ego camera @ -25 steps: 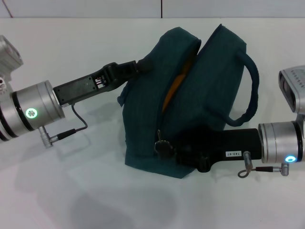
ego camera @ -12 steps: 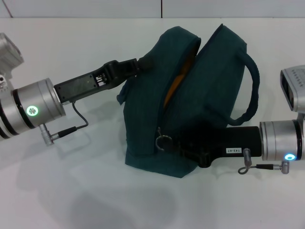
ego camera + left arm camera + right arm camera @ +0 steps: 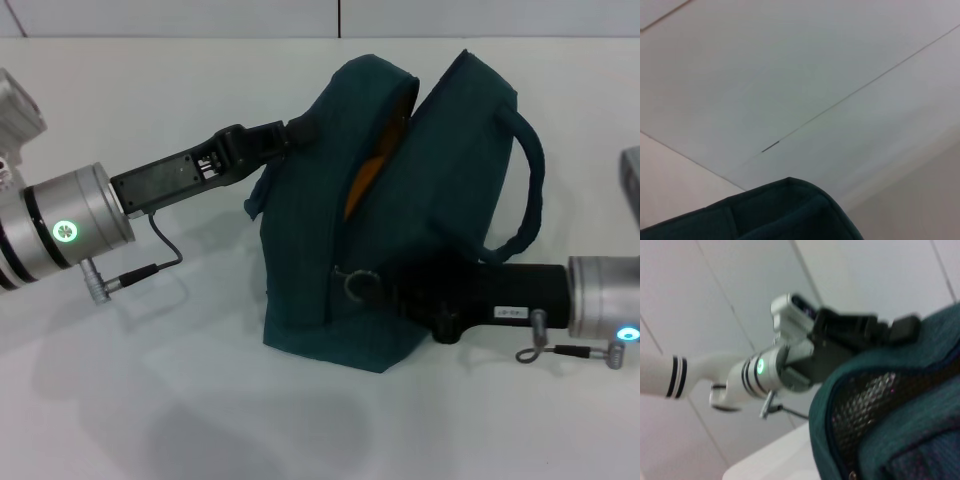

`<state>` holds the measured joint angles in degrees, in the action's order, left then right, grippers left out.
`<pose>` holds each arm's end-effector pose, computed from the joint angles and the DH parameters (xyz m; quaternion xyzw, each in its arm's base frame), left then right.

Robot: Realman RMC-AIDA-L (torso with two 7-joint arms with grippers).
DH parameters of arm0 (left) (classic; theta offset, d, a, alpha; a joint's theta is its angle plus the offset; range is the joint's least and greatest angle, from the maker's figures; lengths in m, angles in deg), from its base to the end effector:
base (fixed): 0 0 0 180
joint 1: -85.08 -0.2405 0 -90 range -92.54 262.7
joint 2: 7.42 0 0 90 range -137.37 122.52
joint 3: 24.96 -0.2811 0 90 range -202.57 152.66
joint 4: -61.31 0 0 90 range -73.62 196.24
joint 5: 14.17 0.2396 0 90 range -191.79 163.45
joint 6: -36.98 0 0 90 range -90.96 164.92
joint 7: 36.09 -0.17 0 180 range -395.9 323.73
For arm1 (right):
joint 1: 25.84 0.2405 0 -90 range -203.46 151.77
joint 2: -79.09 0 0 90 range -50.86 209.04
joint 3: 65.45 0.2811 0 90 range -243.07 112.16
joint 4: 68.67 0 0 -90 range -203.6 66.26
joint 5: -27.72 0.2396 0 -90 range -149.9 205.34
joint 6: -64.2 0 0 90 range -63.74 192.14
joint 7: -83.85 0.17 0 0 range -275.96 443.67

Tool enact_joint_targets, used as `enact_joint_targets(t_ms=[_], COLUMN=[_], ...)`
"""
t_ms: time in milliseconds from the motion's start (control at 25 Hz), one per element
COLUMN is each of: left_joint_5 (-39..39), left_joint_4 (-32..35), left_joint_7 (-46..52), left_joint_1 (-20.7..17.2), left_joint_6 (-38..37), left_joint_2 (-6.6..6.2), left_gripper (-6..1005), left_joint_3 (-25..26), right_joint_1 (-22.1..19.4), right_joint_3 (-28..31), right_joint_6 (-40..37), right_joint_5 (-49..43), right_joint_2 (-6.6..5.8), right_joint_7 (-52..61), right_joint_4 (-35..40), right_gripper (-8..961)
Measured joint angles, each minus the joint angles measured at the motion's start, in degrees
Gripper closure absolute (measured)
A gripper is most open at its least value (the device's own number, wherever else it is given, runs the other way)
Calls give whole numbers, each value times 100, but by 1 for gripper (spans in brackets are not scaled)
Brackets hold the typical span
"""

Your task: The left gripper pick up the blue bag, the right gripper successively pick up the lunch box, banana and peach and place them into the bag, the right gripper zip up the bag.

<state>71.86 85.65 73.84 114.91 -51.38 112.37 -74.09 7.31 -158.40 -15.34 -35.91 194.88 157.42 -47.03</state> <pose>-0.2547 0.3711 -0.0554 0.7423 0.5044 0.4412 0.0035 0.2352 0.3457 -0.1218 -0.9268 0.2233 0.3020 0.0061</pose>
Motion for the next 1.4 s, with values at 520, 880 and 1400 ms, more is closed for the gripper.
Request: enact_joint_targets(t_ms=[520, 880, 1400], left_joint_5=[0, -15, -775], left_joint_4=[0, -56, -409], left_joint_7=[-74, -642, -3810], left_joint_1=[-13, 8, -905], left_joint_6=[12, -163, -879], left_joint_2=[9, -4, -6], left_gripper=[841, 837, 478], left_joint_3=[-31, -10, -30], right_joint_1=[-428, -284, -109], right_joint_3=[846, 821, 869], right_joint_6=[-1152, -1162, -1323], right_joint_5=[86, 89, 322], right_joint_2=[38, 41, 10], right_joint_7=[-1067, -1091, -1092], right_joint_4=[7, 46, 91], right_gripper=[939, 939, 939])
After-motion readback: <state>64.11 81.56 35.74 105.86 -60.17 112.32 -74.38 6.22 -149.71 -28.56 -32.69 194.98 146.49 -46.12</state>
